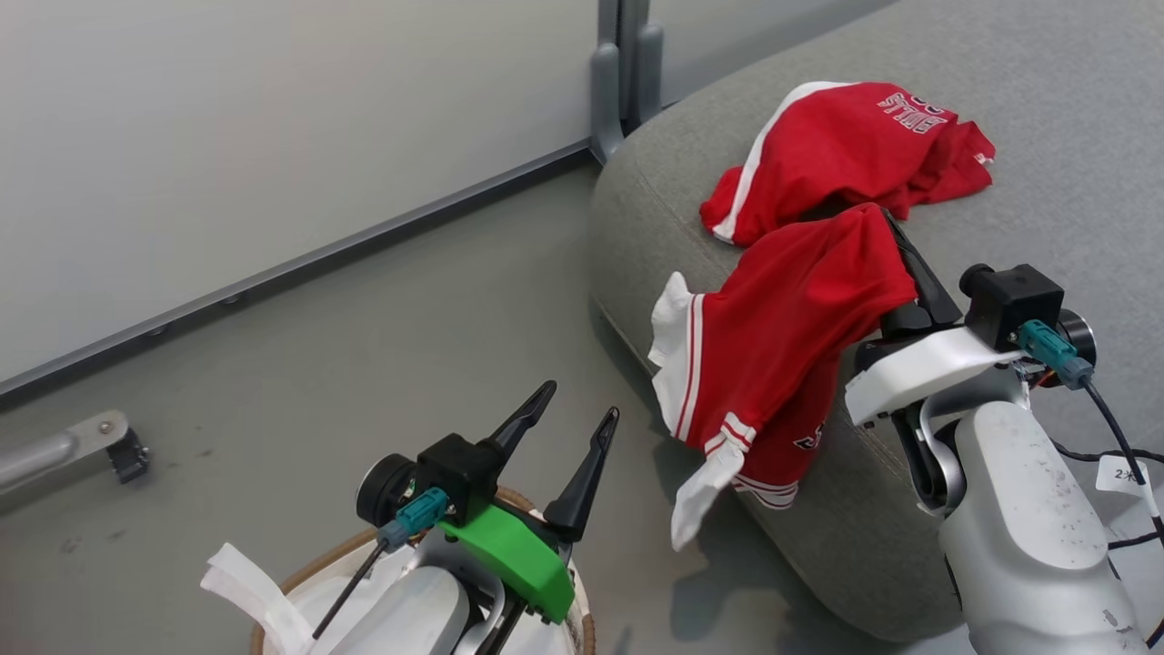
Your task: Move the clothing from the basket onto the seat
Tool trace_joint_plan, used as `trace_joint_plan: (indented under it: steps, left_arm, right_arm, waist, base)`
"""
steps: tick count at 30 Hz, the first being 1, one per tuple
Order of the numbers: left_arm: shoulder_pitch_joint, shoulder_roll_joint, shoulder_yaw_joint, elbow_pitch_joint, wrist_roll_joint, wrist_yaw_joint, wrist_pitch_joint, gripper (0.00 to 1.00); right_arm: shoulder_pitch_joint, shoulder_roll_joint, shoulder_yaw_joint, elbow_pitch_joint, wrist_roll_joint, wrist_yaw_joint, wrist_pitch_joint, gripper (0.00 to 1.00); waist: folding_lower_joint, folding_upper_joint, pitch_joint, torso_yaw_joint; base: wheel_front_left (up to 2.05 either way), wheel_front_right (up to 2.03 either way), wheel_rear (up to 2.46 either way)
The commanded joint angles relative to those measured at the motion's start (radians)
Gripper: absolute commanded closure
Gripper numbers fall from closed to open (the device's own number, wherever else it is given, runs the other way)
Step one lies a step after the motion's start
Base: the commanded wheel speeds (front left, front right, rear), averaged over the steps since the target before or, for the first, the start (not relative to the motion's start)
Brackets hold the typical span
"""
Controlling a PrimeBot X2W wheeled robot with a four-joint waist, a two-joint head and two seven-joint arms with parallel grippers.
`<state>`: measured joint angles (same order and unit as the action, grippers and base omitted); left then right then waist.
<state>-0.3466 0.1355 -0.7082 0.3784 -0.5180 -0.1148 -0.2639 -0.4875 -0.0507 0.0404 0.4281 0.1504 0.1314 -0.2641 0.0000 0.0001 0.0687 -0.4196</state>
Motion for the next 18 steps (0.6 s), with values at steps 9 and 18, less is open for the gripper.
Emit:
trace_joint_plan:
  steps: [9, 18]
  left_arm:
    - [-0.018, 0.008, -0.015, 0.012, 0.014, -0.008, -0.001, 0.00]
    - [-0.033, 0.033, -0.029, -0.011, 0.028, -0.006, 0.012, 0.00]
  right_arm:
    - [-0.009, 0.000, -0.026, -0.009, 0.004, -0.001, 0.000, 1.00]
    - [-0.306, -0.035, -0.029, 0.028, -0.115, -0.001, 0.022, 1.00]
  waist:
    - [0.0000, -0.0001, 0.093, -0.080]
    - [0.0000, -0.0001, 0.154, -0.027]
  base:
    - [0.00, 0.00, 0.00]
    - [0.00, 0.00, 0.00]
